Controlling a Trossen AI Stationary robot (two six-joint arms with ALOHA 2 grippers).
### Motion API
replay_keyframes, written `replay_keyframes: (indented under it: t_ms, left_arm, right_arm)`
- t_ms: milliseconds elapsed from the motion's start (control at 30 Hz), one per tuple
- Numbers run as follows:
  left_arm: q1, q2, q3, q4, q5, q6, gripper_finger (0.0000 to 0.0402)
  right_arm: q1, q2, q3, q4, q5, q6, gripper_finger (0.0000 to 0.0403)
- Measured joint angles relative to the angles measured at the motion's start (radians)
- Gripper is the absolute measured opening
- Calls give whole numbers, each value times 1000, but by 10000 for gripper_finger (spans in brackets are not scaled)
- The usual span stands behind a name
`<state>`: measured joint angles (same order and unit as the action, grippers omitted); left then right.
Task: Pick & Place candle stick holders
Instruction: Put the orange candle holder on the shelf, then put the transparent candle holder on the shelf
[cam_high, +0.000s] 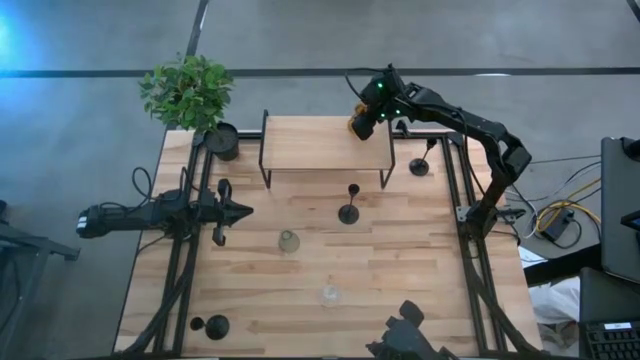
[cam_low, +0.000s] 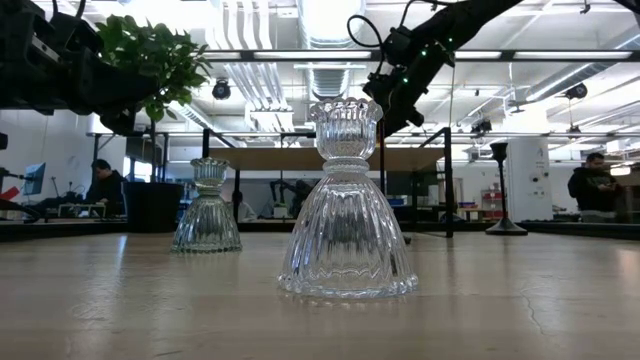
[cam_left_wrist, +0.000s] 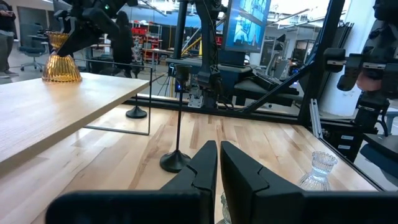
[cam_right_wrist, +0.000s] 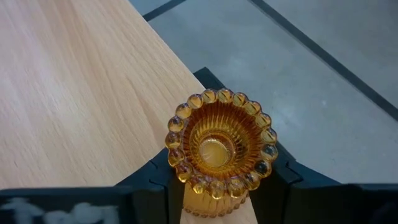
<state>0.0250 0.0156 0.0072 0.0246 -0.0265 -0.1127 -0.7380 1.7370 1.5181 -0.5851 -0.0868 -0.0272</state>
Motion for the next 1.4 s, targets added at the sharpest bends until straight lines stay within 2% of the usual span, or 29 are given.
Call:
replay_keyframes:
  t_ms: [333,500,800,1000,1400]
  left_arm:
    - [0,0,0,0,0,0,26]
    - [0,0,0,0,0,0,26]
    - [0,0,0,0,0,0,26]
    - [0,0,0,0,0,0,26]
    - [0,0,0,0,0,0,26]
  right_arm:
    - [0,0,-2,-3,-4,-3,221]
    - [0,0,-2,4,-47,-11,264]
    - [0,0,-2,6,-21,-6,339]
    - [-1,-11,-2,-10,12,21,353]
    - [0,-126,-2,-113,11,24,330]
